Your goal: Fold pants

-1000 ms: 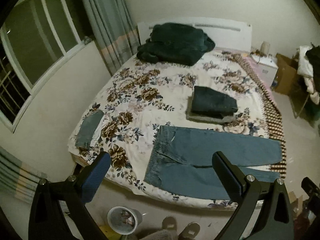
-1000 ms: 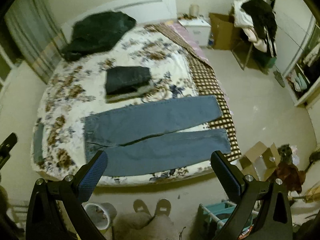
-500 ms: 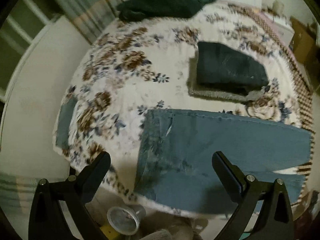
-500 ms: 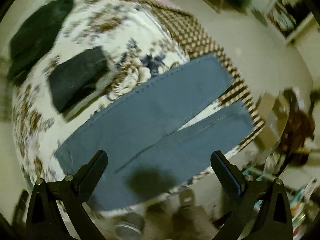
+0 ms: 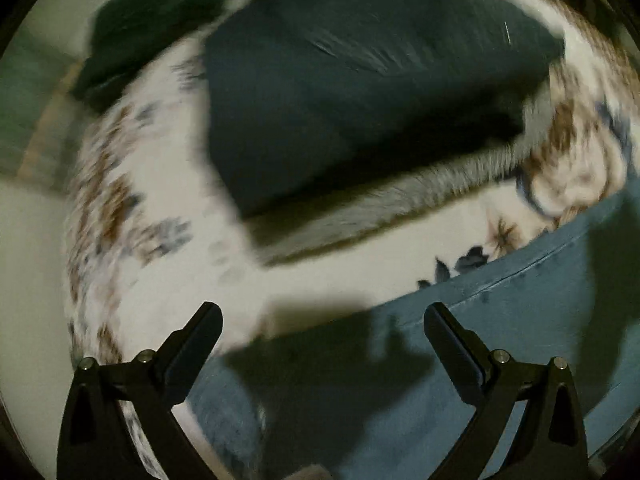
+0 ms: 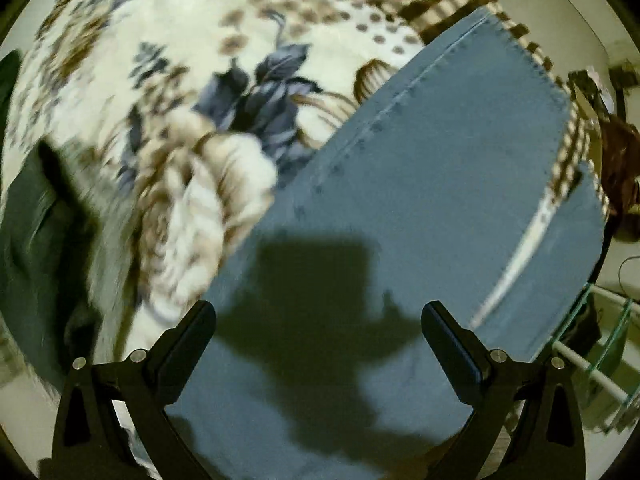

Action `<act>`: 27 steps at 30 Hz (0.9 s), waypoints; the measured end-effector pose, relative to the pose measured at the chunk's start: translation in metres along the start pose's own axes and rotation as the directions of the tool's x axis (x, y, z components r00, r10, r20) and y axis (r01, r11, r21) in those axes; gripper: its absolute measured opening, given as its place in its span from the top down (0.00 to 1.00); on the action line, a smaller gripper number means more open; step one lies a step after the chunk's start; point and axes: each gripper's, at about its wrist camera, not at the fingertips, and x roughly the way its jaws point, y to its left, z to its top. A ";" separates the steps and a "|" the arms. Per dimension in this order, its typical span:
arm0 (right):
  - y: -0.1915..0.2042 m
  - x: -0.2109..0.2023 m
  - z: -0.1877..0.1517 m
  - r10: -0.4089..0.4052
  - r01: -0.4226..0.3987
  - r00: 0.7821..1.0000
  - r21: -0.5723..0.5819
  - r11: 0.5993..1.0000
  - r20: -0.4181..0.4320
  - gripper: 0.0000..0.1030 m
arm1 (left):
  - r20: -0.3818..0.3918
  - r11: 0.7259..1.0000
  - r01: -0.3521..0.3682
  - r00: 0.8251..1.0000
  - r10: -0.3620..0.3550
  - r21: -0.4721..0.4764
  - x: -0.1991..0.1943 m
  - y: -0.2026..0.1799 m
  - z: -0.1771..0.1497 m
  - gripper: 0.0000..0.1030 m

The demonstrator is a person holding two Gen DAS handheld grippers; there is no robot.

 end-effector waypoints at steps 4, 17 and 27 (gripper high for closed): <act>0.010 0.033 0.027 -0.008 0.008 1.000 0.052 0.999 -0.007 0.00 | -0.047 0.988 0.088 0.995 -0.083 0.125 0.037 -0.024 0.006 0.04; 0.043 0.069 0.033 -0.089 0.089 0.994 0.009 0.996 0.059 0.69 | -0.019 0.929 0.298 0.953 -0.302 0.220 0.034 -0.027 0.008 0.99; 0.021 0.018 -0.008 0.058 -0.054 0.990 -0.033 0.998 0.128 0.95 | 0.116 0.951 0.286 0.947 -0.299 0.117 -0.041 0.012 -0.001 1.00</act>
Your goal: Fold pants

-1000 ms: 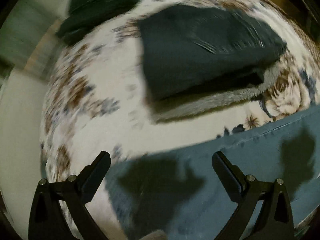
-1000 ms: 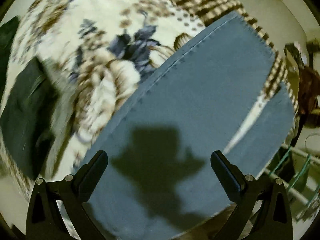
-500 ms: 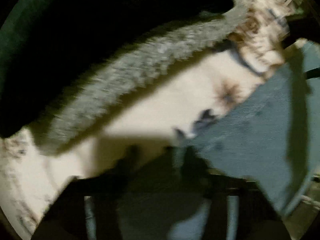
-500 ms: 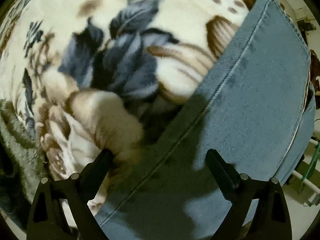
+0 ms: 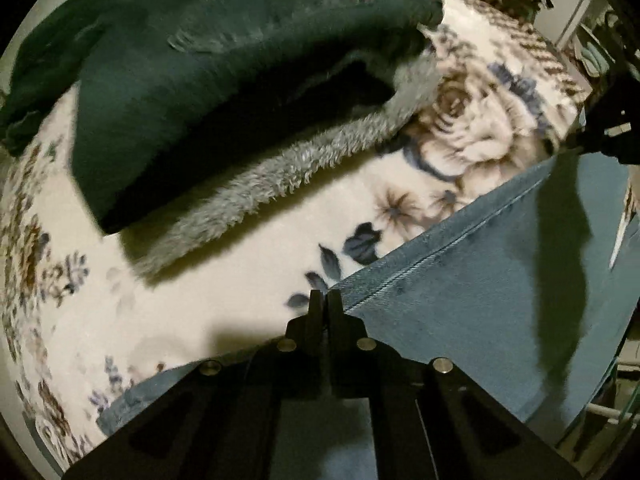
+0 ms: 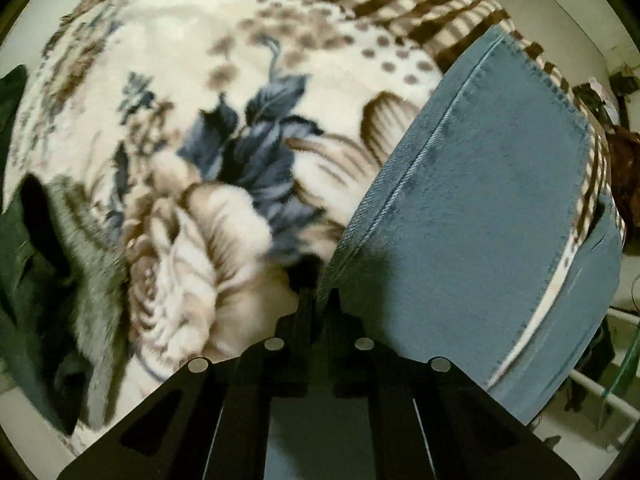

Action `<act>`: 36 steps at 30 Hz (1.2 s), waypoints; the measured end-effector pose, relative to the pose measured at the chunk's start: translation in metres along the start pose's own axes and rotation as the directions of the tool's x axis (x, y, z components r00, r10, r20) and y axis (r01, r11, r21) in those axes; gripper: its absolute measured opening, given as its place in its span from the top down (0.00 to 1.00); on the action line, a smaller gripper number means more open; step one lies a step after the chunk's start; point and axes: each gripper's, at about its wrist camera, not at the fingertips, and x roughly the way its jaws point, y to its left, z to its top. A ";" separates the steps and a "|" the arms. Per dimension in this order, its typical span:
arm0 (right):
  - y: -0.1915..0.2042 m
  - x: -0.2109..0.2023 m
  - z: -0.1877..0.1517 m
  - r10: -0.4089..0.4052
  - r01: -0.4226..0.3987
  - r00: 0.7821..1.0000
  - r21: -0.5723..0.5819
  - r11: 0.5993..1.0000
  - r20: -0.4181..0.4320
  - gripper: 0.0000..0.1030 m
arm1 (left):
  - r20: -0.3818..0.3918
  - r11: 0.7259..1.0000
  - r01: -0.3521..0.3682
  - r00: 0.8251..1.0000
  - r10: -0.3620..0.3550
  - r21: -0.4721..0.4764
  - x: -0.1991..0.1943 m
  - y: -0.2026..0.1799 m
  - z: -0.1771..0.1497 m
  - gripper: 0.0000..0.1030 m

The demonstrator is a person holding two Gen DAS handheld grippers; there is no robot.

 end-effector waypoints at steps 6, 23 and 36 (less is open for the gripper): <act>-0.032 -0.044 -0.035 0.073 -0.072 0.997 -0.043 0.997 0.021 0.95 | 0.075 0.997 -0.019 0.997 0.024 -0.072 -0.052 -0.044 -0.061 1.00; -0.214 -0.050 -0.107 0.097 -0.101 0.994 -0.096 0.990 -0.050 0.95 | -0.040 0.954 0.013 0.999 -0.026 -0.301 -0.085 -0.161 -0.233 1.00; -0.318 0.011 -0.137 0.163 -0.185 0.967 -0.100 0.978 -0.198 0.39 | -0.072 0.905 0.029 0.995 -0.066 -0.425 -0.044 -0.199 -0.268 0.53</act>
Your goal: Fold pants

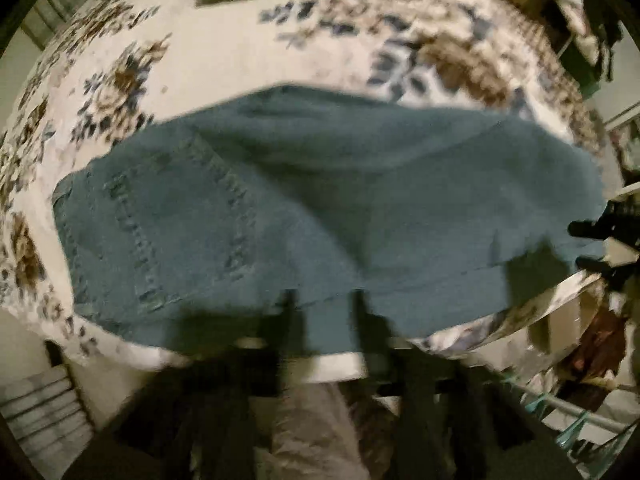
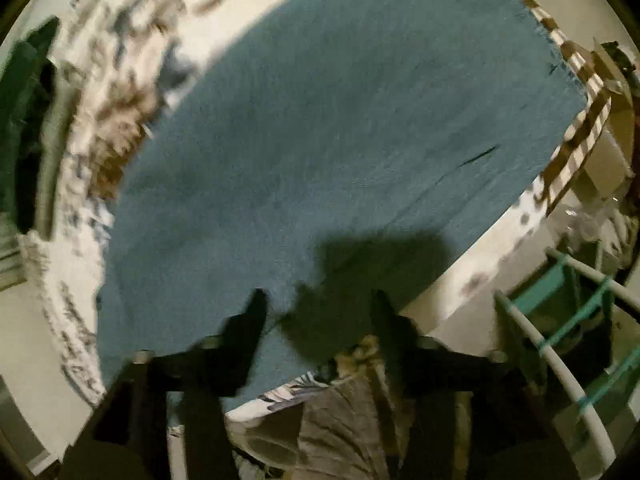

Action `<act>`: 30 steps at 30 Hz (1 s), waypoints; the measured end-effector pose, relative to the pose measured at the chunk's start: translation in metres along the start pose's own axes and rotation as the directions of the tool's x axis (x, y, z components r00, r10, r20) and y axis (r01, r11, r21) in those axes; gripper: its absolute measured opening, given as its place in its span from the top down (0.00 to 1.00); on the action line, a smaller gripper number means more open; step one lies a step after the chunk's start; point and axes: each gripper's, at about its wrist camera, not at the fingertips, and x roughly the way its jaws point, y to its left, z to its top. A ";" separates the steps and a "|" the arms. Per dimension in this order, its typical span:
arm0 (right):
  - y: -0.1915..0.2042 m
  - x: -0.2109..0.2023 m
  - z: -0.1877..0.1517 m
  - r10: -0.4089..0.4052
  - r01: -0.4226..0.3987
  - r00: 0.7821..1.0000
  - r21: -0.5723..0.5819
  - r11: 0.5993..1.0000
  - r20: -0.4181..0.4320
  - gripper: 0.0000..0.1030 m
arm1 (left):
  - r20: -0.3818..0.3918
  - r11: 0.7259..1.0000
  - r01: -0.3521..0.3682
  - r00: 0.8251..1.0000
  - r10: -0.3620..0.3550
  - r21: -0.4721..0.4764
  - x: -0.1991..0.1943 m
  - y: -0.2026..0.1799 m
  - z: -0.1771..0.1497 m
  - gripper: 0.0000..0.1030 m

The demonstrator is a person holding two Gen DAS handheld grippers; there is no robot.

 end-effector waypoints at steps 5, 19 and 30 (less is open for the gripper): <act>-0.062 -0.045 0.024 0.022 -0.041 0.989 0.125 0.991 0.146 0.38 | 0.020 0.999 0.032 0.999 -0.032 0.004 0.010 -0.029 0.027 0.26; -0.189 -0.040 0.081 0.173 -0.315 0.928 0.449 0.836 0.329 0.41 | -0.069 1.000 0.006 0.998 -0.004 0.029 0.073 -0.085 0.035 0.26; -0.166 -0.001 0.084 0.168 -0.298 0.932 0.412 0.861 0.322 0.52 | -0.110 0.969 -0.086 0.987 0.113 0.230 0.123 -0.096 0.013 0.26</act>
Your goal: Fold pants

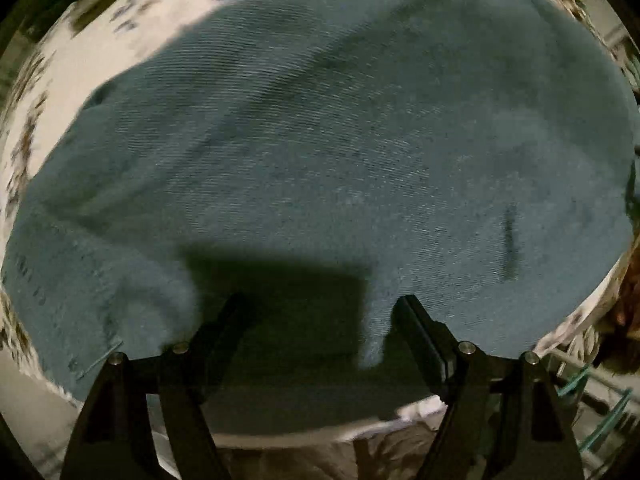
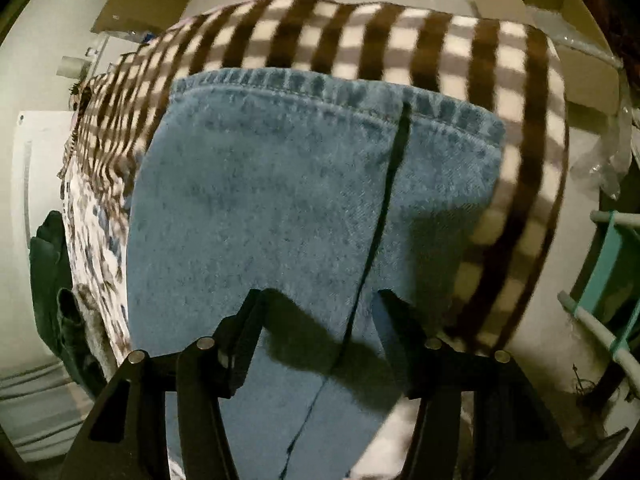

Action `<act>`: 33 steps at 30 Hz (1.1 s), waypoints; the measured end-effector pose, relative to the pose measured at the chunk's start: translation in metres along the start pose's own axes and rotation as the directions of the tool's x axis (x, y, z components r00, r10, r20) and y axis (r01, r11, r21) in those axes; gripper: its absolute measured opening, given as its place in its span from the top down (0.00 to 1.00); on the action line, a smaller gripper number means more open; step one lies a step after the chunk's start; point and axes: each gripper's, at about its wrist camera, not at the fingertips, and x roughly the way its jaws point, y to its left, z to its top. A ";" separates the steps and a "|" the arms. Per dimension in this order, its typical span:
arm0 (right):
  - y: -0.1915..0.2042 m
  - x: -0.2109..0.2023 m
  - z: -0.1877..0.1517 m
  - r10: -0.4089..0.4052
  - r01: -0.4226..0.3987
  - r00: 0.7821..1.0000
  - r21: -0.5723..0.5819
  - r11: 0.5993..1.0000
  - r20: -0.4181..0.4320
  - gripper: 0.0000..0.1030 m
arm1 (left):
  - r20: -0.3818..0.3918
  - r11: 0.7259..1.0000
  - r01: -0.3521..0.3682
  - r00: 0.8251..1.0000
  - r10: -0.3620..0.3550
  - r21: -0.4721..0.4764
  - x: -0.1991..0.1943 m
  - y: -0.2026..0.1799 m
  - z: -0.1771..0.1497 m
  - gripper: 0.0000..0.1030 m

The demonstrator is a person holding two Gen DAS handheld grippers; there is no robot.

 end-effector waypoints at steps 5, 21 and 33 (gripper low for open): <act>0.001 -0.004 -0.005 -0.077 0.079 0.996 -0.046 0.996 0.045 0.91 | 0.104 0.998 0.028 0.994 -0.034 0.062 -0.010 -0.005 -0.008 0.79; 0.002 0.011 -0.008 -0.002 -0.009 0.987 -0.066 0.998 -0.163 0.62 | 0.136 0.992 0.124 0.983 -0.125 0.013 -0.043 0.004 -0.045 0.98; 0.010 -0.014 -0.016 -0.018 0.021 0.999 -0.097 0.995 0.033 0.95 | 0.135 0.991 0.133 0.982 -0.133 0.009 -0.055 0.005 -0.044 0.98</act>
